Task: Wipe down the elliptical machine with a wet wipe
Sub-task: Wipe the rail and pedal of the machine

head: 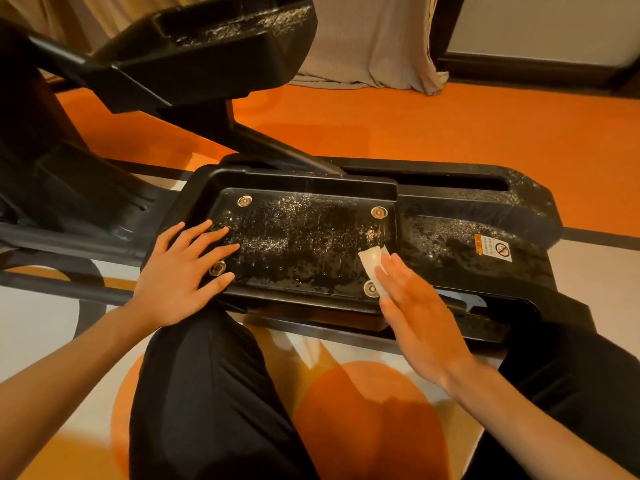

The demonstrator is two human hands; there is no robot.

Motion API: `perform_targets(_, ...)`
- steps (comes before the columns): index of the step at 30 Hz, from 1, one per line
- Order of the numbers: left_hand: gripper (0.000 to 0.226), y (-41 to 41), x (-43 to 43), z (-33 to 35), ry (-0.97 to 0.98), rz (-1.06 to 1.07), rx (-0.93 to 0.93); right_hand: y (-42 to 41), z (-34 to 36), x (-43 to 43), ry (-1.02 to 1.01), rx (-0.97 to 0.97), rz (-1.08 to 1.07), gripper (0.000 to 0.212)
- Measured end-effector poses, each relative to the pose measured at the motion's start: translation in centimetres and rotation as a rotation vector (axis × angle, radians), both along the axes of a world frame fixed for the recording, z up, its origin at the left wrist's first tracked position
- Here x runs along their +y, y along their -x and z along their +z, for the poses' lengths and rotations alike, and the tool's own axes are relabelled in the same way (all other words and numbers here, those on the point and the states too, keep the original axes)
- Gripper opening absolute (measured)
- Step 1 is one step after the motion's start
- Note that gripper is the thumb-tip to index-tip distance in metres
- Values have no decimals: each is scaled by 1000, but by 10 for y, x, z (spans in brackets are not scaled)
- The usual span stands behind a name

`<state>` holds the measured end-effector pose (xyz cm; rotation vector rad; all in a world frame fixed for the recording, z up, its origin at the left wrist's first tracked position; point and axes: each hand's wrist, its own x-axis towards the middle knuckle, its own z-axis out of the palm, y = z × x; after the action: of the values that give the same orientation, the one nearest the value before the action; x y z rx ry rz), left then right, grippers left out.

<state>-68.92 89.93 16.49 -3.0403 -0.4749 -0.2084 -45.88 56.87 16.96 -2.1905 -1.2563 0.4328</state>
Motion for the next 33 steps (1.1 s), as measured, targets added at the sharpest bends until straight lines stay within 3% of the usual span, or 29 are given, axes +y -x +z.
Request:
perform_targets(4,71,0,1,0,0,0,6,0,5,1,210,-168,115,102)
perform_targets(13,68,0,4,2,1,-1,41,-63,0,71,150,-209,-22,100)
perform_targets(19,64,0,3,1,-16,-4,33,-37,8,52,166,-199,-7,111)
perform_targets(26,68,-1,4,4,10,2,62,-56,10,79,95,-258,-67,89)
perform_targets(33,68,0,2,4,13,5,51,-52,-5,83,185,-388,-154,92)
